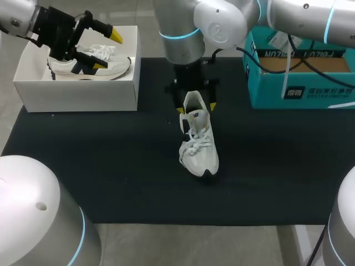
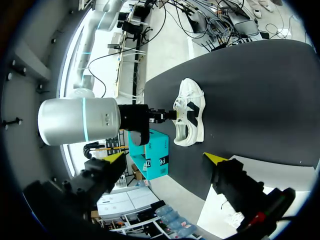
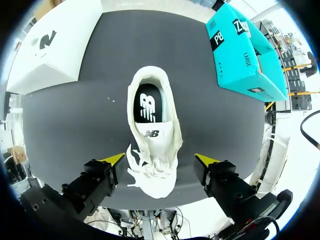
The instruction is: Take the shoe out of the shoebox, open the shoe tongue, remove and reinsert the insole, then place the shoe into the shoebox
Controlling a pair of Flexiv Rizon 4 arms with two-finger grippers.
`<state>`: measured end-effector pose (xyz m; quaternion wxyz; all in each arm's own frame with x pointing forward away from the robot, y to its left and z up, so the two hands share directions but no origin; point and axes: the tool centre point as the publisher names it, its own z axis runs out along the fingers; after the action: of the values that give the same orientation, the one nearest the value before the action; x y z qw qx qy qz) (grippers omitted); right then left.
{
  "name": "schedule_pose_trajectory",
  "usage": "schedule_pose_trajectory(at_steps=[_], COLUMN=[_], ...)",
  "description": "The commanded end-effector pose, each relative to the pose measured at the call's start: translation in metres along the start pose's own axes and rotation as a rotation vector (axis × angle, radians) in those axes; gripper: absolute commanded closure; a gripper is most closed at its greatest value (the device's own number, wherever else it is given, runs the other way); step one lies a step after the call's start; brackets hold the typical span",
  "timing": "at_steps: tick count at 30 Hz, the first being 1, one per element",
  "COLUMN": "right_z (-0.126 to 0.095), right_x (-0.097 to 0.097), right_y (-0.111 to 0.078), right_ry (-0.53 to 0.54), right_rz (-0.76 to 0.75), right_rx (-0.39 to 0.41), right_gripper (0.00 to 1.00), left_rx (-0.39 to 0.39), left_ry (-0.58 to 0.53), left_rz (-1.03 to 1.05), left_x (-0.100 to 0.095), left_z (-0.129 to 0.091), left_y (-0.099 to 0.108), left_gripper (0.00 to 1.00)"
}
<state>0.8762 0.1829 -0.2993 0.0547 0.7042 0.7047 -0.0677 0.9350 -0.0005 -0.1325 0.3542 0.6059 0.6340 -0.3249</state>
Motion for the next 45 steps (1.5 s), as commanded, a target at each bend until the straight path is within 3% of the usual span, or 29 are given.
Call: schedule_pose_trajectory(at_steps=[1,3,7,10,13,17,22,27,29,31,45], right_z=[0.000,-0.003,-0.010,-0.019,-0.019,-0.017,-0.014,-0.016,-0.017,-0.013,-0.013], right_x=[-0.001,-0.005,-0.018,-0.021,-0.023,-0.020,-0.016,-0.023,-0.029,-0.040,-0.040], right_y=[0.000,0.001,0.011,0.019,0.027,0.034,0.039,0.044,0.049,0.062,0.062], right_ry=[0.002,-0.032,0.080,0.091,0.156,0.178,0.117,0.106,0.083,-0.028,-0.028], right_rz=[0.000,-0.056,-0.376,-0.592,-0.765,-1.057,-1.351,-1.633,-1.665,-1.502,-1.502], right_rx=[-0.002,-0.018,-0.196,-0.246,-0.256,-0.209,-0.164,-0.230,-0.232,-0.132,-0.132], right_gripper=[0.00,0.00,0.00,0.00,0.00,0.00,0.00,0.00,0.00,0.00,0.00], left_rx=[0.000,0.000,0.000,0.000,0.000,0.000,0.000,0.000,0.000,0.000,0.000], left_ry=[0.002,0.002,0.002,0.002,0.002,0.002,0.002,0.002,0.002,0.002,0.002], left_rz=[0.000,0.000,0.000,0.000,0.000,0.000,0.000,0.000,0.000,0.000,0.000], left_x=[0.000,0.000,0.000,0.000,0.000,0.000,0.000,0.000,0.000,0.000,0.000], left_z=[0.000,0.000,0.000,0.000,0.000,0.000,0.000,0.000,0.000,0.000,0.000], left_y=[0.000,0.000,0.000,0.000,0.000,0.000,0.000,0.000,0.000,0.000,0.000], left_gripper=[0.00,0.00,0.00,0.00,0.00,0.00,0.00,0.00,0.00,0.00,0.00])
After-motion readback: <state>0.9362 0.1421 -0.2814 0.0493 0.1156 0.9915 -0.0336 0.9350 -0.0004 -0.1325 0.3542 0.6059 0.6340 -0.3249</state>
